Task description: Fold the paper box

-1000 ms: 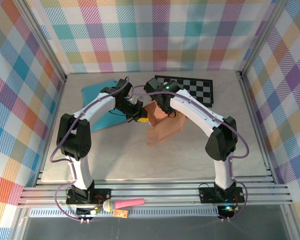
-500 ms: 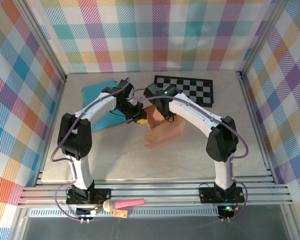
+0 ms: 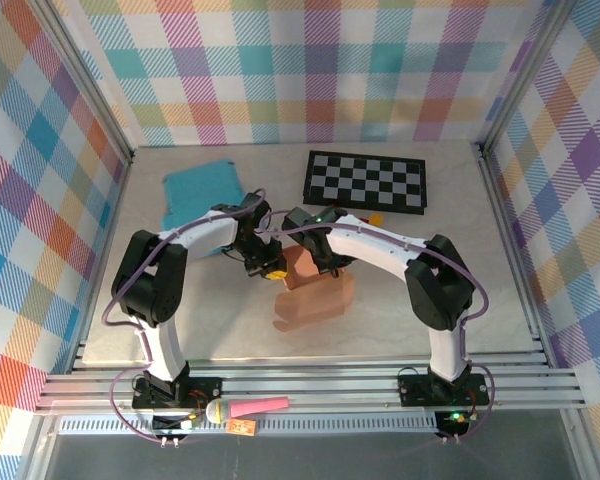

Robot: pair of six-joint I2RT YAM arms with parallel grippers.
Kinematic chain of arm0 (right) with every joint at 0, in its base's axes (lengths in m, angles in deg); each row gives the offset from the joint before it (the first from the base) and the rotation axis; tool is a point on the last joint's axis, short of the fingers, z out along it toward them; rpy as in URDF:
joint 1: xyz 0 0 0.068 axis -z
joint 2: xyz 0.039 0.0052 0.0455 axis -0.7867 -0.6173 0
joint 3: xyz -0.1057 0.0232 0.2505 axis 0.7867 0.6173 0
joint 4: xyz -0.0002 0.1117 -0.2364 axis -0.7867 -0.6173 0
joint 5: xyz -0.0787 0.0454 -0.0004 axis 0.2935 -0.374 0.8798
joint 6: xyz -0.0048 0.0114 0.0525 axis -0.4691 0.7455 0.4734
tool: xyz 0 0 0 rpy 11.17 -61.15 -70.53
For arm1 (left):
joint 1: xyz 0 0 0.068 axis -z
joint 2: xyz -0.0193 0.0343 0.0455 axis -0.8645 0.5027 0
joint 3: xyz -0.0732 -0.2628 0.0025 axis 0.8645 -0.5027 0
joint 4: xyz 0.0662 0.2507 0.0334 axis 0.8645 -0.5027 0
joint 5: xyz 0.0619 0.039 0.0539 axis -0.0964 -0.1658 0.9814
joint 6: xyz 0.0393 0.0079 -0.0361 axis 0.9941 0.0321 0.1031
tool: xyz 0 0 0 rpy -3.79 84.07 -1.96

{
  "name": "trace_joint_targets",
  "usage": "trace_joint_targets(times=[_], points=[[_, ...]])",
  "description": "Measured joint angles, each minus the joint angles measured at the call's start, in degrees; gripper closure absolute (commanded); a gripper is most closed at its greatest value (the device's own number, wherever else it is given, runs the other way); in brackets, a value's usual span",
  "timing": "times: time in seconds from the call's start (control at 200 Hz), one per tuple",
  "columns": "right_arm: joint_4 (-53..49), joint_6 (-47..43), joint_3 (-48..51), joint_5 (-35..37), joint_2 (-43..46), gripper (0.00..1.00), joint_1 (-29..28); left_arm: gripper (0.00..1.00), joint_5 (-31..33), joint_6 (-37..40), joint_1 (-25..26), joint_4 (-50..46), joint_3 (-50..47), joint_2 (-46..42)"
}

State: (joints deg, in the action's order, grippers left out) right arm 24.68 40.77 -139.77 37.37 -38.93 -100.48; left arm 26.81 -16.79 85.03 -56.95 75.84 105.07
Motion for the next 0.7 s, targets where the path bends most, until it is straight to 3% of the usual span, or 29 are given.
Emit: trace_joint_targets(times=[0.275, 0.7], points=[[0.4, 3.2, 1.8, -0.8, 0.2, 1.0, 0.0, 0.87, 6.2, -4.8, 2.7, 8.0, -4.4, -3.1], [0.8, 4.7, 2.6, -1.0, 1.2, 1.0, -0.2, 0.84, 10.3, -9.1, 5.2, 13.8, -8.0, -4.9]])
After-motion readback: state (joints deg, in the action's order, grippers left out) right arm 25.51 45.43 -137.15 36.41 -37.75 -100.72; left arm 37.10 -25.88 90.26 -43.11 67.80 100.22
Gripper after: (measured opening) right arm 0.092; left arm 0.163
